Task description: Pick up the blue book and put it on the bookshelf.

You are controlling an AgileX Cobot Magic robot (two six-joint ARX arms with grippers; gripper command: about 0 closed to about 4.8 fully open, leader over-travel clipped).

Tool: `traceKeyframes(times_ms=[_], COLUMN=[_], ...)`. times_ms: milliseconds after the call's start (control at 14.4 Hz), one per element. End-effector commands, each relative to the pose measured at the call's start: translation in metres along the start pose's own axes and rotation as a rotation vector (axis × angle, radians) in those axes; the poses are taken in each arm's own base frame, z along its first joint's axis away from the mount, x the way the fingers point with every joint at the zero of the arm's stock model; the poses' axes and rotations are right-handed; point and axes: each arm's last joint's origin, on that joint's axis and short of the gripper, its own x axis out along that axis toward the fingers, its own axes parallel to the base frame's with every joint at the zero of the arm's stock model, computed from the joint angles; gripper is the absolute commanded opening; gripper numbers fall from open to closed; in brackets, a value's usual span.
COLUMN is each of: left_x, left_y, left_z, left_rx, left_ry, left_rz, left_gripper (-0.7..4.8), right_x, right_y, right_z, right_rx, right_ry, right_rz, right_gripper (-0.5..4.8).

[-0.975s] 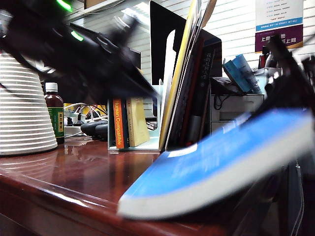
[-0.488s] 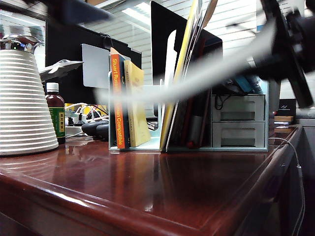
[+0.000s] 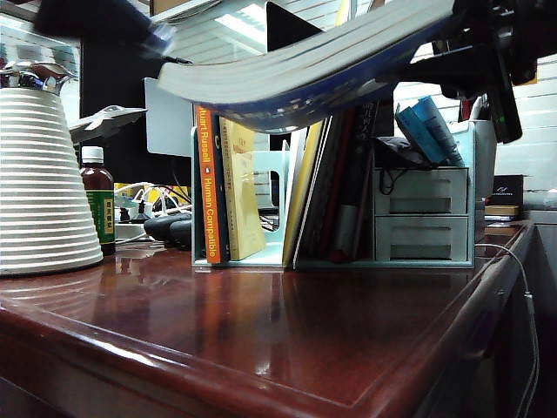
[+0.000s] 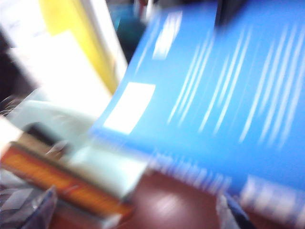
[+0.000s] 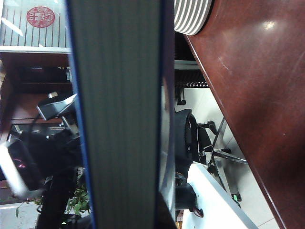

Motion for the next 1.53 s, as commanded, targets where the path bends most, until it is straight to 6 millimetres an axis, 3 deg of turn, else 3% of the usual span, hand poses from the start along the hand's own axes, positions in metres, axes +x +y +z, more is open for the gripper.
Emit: traceKeyframes(times_ms=[70, 488, 1045, 1532], left_x=[-0.001, 0.006, 0.042, 0.044], left_y=[-0.007, -0.010, -0.021, -0.020], left_z=[-0.007, -0.013, -0.008, 0.000], left_rx=[0.196, 0.307, 0.450, 0.509], left_ry=[0.082, 0.085, -0.048, -0.178], left_rz=[-0.066, -0.124, -0.192, -0.188], left_gripper=[4.79, 4.79, 4.79, 4.79], right_x=[-0.002, -0.001, 0.013, 0.013], right_y=[0.016, 0.023, 0.026, 0.025], right_z=[0.003, 0.004, -0.003, -0.003], right_rx=[-0.063, -0.047, -0.037, 0.001], right_ry=[0.015, 0.012, 0.067, 0.070], right_rz=[0.066, 0.092, 0.097, 0.094], right_gripper=[-0.06, -0.06, -0.06, -0.06])
